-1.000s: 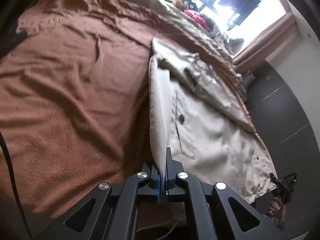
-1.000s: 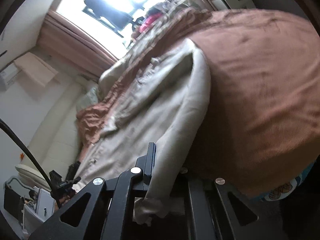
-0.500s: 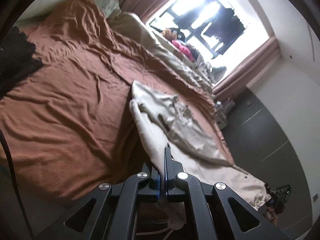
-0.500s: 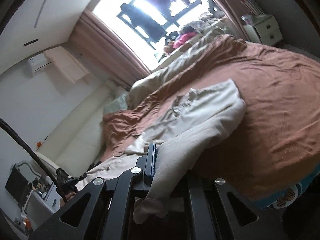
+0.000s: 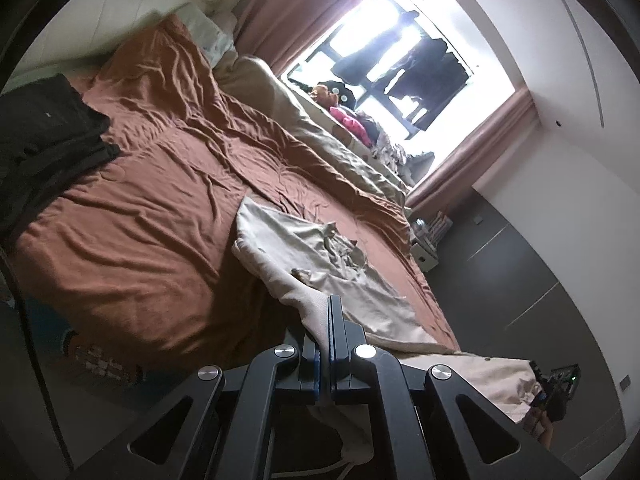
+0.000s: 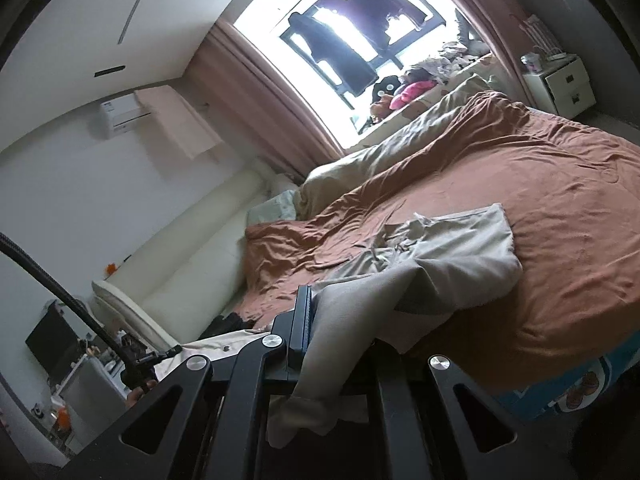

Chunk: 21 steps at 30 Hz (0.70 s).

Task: Fold large clothes
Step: 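Lift the hem with both tools and fold it up toward the collar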

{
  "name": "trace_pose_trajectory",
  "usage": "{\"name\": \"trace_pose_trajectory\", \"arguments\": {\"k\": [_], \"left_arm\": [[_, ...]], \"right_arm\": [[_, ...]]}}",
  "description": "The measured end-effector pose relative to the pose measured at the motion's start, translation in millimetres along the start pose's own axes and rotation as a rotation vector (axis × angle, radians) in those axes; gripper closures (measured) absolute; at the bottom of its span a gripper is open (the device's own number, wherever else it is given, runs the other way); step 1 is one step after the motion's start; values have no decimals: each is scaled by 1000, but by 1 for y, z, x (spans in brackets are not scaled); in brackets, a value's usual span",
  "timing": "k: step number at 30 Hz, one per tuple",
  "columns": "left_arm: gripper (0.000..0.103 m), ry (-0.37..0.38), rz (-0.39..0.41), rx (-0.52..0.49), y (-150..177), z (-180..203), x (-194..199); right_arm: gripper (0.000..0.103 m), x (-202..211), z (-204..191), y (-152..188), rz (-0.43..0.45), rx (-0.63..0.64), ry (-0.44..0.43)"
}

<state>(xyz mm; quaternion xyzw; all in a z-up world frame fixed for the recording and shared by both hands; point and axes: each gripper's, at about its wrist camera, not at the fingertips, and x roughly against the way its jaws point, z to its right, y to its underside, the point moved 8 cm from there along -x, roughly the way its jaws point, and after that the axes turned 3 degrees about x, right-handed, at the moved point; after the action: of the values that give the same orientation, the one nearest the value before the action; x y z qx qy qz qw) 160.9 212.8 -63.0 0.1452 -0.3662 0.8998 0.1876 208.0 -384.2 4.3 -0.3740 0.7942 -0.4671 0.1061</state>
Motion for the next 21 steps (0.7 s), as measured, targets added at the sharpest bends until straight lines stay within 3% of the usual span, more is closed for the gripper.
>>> {"name": "trace_pose_trajectory", "arguments": {"k": [8, 15, 21], "left_arm": [[101, 18, 46, -59, -11, 25, 19], [101, -19, 29, -72, -19, 19, -8], [101, -54, 14, -76, -37, 12, -44]], "right_arm": [[99, -4, 13, -12, 29, 28, -13], [99, -37, 45, -17, 6, -1, 23], [99, -77, 73, -40, 9, -22, 46]]}}
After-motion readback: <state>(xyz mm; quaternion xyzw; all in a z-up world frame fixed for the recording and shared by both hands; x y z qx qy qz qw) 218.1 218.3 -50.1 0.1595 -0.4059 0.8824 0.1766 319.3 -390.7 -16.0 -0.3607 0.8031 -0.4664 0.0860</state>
